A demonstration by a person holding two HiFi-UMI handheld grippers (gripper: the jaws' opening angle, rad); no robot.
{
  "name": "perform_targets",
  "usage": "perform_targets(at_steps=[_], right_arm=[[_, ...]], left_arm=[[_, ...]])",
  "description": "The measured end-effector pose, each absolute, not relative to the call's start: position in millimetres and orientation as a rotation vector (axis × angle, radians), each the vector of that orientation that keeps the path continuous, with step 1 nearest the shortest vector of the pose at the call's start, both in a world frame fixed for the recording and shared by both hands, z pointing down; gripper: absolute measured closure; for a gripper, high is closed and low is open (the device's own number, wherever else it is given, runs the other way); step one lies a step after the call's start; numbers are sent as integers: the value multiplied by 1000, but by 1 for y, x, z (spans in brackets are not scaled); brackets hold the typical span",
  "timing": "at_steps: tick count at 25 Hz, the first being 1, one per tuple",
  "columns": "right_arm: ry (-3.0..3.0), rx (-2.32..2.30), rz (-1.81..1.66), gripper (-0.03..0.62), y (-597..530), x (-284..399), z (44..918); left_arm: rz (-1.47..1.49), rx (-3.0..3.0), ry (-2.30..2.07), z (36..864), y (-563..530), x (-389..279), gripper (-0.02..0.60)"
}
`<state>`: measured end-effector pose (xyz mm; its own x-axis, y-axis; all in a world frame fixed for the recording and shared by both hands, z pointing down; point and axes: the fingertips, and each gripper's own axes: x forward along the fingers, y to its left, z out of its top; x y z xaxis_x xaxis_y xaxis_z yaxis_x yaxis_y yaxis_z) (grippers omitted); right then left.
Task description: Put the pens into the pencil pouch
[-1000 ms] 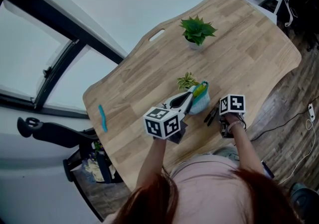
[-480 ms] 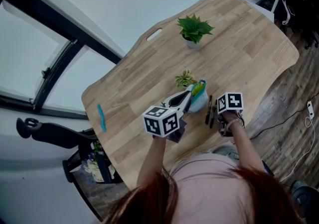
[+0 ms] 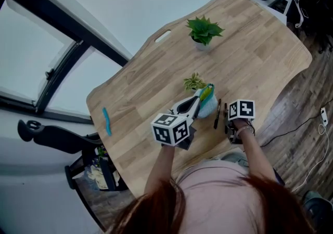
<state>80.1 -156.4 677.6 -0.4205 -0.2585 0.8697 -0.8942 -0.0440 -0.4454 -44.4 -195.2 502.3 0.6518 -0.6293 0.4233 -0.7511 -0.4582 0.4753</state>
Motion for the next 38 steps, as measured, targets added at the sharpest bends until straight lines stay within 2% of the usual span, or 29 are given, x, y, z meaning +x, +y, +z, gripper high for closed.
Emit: perform_targets(at_steps=[38], right_arm=[[-2222, 1426, 1739, 560, -197, 94, 536]], left_arm=[[198, 2228, -1095, 495, -177, -31, 568]])
